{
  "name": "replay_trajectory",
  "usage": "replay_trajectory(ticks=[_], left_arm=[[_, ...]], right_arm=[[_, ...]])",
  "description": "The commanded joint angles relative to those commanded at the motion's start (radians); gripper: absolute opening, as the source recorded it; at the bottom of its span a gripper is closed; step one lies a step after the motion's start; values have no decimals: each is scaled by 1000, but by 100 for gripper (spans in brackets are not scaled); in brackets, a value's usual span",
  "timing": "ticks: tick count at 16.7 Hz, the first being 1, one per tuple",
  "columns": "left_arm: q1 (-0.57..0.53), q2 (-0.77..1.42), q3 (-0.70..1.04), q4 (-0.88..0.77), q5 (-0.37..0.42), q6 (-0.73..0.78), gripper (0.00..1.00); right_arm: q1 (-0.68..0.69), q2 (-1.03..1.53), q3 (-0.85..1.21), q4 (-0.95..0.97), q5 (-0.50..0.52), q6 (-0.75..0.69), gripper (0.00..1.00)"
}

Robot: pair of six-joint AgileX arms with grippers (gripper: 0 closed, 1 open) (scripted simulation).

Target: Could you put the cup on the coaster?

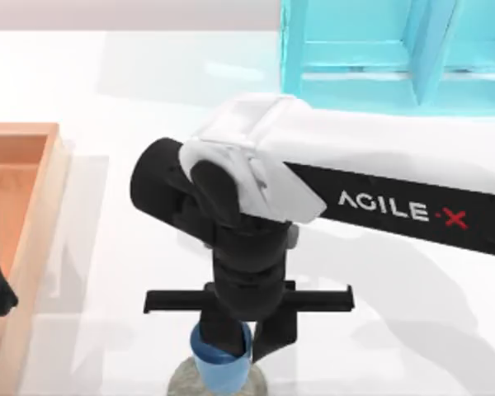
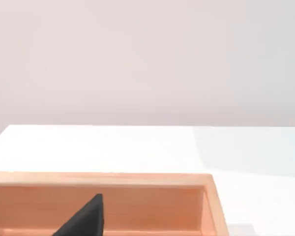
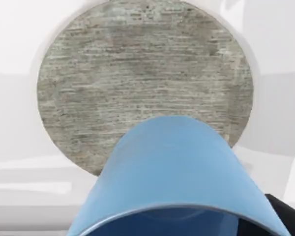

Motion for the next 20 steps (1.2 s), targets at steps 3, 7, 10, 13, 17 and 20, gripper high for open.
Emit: replay_trajectory(ticks=[3, 7, 10, 13, 17, 20], left_arm=[[0, 0, 0, 0, 0, 0, 100], [0, 0, 0, 0, 0, 0, 100], [0, 0, 0, 0, 0, 0, 100], [0, 0, 0, 0, 0, 0, 100], [0, 0, 0, 0, 0, 0, 100], [0, 0, 0, 0, 0, 0, 100]], right_arm=[[11, 20, -52, 98, -2, 10, 0], [27, 50, -120, 185, -3, 23, 0], [27, 50, -121, 185, -3, 23, 0], [27, 50, -121, 185, -3, 23, 23], [27, 50, -121, 185, -3, 23, 53], [27, 50, -121, 185, -3, 23, 75]])
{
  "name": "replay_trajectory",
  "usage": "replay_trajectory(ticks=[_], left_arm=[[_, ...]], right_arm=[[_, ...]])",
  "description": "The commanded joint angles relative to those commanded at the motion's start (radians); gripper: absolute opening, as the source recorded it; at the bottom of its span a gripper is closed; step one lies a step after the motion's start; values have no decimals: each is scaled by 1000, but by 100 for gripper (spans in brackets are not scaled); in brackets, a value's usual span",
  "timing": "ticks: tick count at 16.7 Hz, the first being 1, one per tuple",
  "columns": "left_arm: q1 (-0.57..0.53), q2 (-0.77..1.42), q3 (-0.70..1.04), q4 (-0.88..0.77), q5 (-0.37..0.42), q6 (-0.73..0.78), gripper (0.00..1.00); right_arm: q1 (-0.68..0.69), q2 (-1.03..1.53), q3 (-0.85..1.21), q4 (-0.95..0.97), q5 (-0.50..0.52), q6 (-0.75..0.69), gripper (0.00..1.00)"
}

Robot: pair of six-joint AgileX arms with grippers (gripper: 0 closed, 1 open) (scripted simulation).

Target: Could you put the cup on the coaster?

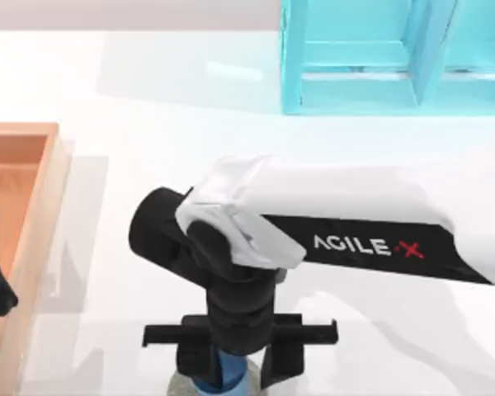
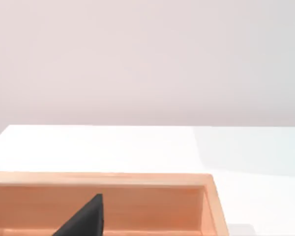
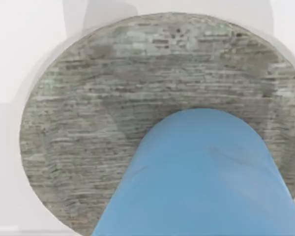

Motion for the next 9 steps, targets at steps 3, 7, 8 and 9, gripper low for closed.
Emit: replay_trajectory(ticks=[3, 7, 8, 9], left_arm=[[0, 0, 0, 0, 0, 0, 100], [0, 0, 0, 0, 0, 0, 100], [0, 0, 0, 0, 0, 0, 100], [0, 0, 0, 0, 0, 0, 100]], right_arm=[[0, 0, 0, 0, 0, 0, 98], [0, 0, 0, 0, 0, 0, 100], [0, 0, 0, 0, 0, 0, 100], [0, 0, 0, 0, 0, 0, 100]])
